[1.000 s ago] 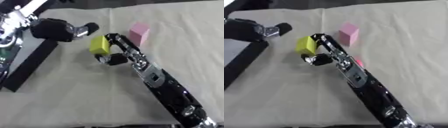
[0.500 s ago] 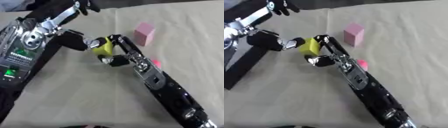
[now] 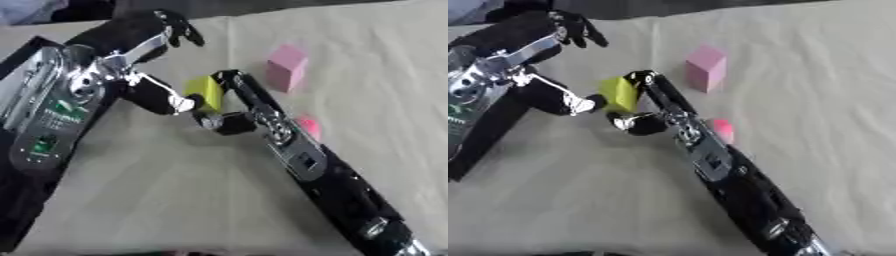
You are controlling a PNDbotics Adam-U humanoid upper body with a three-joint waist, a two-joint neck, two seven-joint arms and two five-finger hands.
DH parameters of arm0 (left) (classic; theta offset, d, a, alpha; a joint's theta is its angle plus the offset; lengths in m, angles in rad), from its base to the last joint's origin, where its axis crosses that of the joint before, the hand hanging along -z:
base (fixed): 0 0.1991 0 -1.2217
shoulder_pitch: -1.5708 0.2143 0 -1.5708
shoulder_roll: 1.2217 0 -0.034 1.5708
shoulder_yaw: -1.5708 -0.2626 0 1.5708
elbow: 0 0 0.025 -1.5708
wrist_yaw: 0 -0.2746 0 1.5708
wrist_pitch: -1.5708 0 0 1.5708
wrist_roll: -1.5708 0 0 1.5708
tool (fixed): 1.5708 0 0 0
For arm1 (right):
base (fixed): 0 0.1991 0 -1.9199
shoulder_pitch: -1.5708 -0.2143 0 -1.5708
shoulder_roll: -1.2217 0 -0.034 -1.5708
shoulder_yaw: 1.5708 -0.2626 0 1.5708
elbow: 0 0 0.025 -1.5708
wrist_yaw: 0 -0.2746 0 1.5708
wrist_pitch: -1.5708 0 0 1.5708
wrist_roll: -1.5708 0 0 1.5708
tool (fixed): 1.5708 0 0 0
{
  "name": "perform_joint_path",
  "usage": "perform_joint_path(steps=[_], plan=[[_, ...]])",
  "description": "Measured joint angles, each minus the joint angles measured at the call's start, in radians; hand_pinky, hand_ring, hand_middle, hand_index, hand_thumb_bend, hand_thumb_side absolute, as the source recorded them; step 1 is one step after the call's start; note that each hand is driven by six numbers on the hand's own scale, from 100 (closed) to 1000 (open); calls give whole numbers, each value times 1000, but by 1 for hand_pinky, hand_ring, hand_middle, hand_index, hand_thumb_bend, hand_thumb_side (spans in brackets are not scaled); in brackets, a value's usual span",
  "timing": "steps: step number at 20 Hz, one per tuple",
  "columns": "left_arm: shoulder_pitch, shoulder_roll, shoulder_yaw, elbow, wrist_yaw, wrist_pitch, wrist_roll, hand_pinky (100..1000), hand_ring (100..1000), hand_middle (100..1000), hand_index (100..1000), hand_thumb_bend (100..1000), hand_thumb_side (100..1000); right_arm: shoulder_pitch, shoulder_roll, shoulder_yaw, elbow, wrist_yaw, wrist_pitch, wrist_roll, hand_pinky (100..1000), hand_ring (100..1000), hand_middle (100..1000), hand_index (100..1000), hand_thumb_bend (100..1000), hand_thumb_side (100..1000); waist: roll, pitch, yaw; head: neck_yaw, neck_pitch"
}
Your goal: Pick up the objects with one hand, pass them to the other hand, and then place them into the box on the other side of the table.
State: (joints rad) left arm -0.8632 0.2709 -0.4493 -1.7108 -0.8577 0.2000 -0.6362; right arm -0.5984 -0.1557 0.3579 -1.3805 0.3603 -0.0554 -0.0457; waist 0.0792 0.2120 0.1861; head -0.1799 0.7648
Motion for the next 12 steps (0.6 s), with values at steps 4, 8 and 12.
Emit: perform_joint_path(steps=[4,8,12], plan=[[0,-15,-1,25,-45,-22,-24,793,771,784,833,480,255,0,1,2,-1,16,-15,-6,811,514,466,620,113,100,0,0,0,-10,0],[-1,-31,-1,45,-93,-46,-46,792,773,784,834,476,253,1,1,6,-6,20,-29,-14,810,513,465,618,117,100,0,0,0,-20,0],[0,-45,-1,59,-125,-60,-59,786,769,778,836,459,276,7,1,7,-8,29,-48,-25,808,511,464,618,112,100,2,0,5,-31,0]])
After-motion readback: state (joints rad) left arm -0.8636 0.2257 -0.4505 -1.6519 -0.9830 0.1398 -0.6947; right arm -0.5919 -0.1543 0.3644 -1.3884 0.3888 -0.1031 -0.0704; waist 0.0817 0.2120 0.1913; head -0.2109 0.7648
